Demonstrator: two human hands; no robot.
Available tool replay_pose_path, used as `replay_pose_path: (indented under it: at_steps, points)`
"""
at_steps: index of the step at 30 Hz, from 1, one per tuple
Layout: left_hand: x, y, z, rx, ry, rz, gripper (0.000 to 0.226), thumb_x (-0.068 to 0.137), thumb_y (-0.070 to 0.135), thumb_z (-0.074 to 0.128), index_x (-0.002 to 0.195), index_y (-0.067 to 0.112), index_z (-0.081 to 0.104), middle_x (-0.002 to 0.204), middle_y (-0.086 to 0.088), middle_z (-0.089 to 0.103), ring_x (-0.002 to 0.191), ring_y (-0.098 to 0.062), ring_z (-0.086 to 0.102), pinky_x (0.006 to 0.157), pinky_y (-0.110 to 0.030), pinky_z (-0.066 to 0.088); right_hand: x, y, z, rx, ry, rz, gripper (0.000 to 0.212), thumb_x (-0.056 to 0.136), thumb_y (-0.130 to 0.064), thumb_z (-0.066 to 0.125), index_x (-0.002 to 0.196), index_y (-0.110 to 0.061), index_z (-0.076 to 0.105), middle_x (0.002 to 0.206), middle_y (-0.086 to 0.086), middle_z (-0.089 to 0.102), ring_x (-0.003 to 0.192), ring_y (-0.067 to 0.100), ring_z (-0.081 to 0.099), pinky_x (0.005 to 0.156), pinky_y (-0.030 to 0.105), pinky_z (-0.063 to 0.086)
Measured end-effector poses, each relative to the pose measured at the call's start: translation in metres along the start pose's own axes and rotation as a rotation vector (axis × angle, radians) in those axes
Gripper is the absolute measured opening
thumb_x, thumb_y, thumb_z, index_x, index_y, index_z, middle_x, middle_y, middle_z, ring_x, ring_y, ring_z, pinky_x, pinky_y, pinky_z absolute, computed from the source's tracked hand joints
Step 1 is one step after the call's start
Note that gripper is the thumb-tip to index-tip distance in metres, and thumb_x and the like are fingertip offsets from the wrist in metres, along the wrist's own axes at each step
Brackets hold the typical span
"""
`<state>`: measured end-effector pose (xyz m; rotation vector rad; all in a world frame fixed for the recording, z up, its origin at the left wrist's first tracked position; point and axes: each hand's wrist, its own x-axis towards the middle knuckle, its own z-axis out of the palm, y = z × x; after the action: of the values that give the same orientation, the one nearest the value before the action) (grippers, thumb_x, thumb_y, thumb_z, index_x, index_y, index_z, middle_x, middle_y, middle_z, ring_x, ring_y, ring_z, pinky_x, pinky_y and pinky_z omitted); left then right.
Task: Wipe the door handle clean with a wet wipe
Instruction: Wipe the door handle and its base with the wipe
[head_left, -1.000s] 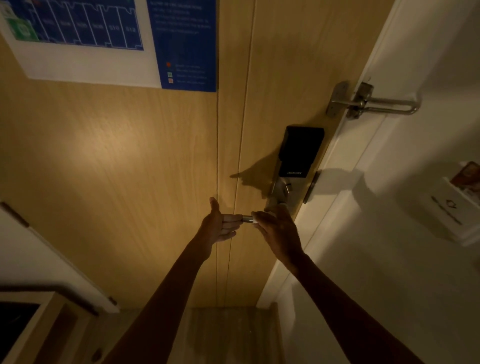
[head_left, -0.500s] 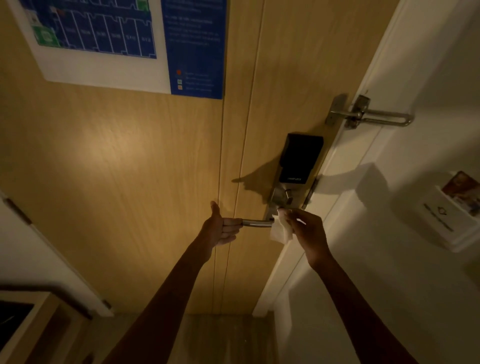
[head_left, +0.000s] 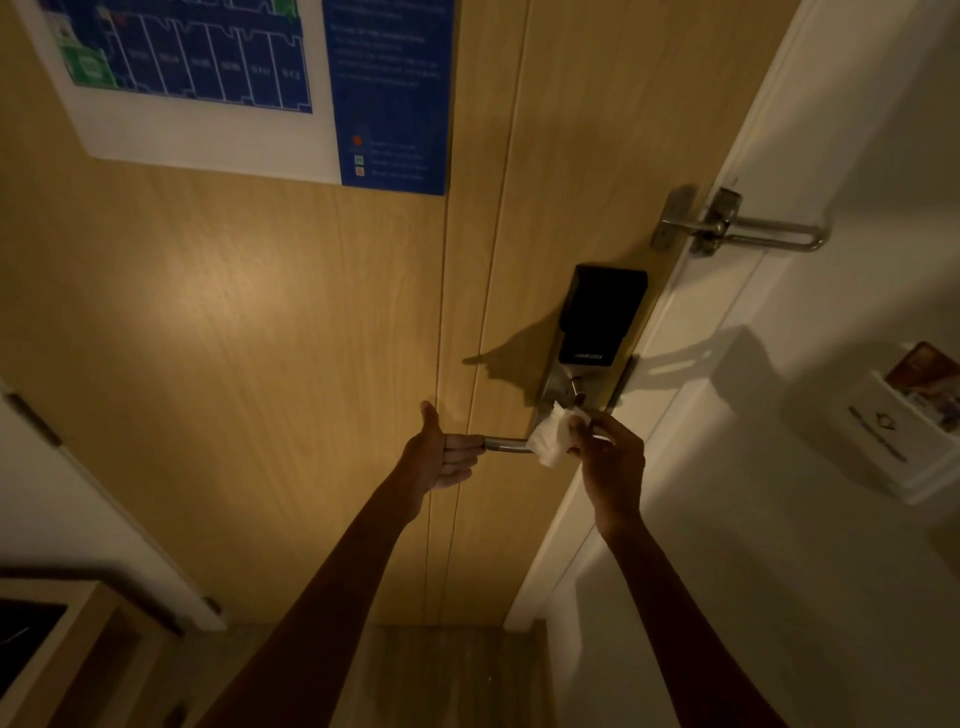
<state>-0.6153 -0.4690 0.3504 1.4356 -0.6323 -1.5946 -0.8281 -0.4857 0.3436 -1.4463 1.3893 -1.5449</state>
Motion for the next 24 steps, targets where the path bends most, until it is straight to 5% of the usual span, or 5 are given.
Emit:
replay_pose_path:
  at_steps: [5,12,20,24]
  points:
    - [0.001,0.0,-0.001,0.003,-0.004,0.004,0.088,0.091,0.066,0.009,0.095,0.004,0.072,0.101,-0.015,0.071,0.091,-0.02,0.067,0.077,-0.028,0.054,-0.004,0.011,0.012,-0.19,0.072,-0.211,0.027,0.084,-0.016,0.074,0.106,-0.005,0.062,0.102,0.001,0.067,0.088,0.012,0.065,0.072,0.007,0.052]
    - [0.003,-0.001,-0.003,-0.007,-0.01,-0.002,0.088,0.09,0.068,0.012,0.091,0.004,0.073,0.101,-0.017,0.072,0.098,-0.024,0.067,0.081,-0.03,0.055,-0.008,0.022,0.013,-0.418,-0.011,-0.354,0.025,0.083,-0.013,0.073,0.106,-0.006,0.067,0.11,0.011,0.066,0.098,0.021,0.066,0.08,0.038,0.06]
    - [0.002,0.002,-0.001,0.009,-0.014,-0.001,0.086,0.093,0.064,0.012,0.102,0.001,0.07,0.105,-0.017,0.07,0.095,-0.022,0.067,0.079,-0.027,0.054,-0.006,0.037,-0.01,-0.725,-0.439,-0.555,0.044,0.093,-0.021,0.06,0.136,-0.012,0.051,0.139,0.012,0.045,0.126,0.015,0.04,0.095,0.018,0.042]
    - [0.002,0.003,-0.001,0.008,-0.01,-0.012,0.087,0.093,0.064,0.012,0.101,0.001,0.07,0.109,-0.019,0.069,0.099,-0.024,0.066,0.08,-0.027,0.054,0.008,0.036,-0.007,-0.842,-0.418,-0.538,0.038,0.088,-0.02,0.067,0.125,-0.014,0.061,0.132,0.008,0.052,0.122,0.021,0.045,0.09,0.029,0.053]
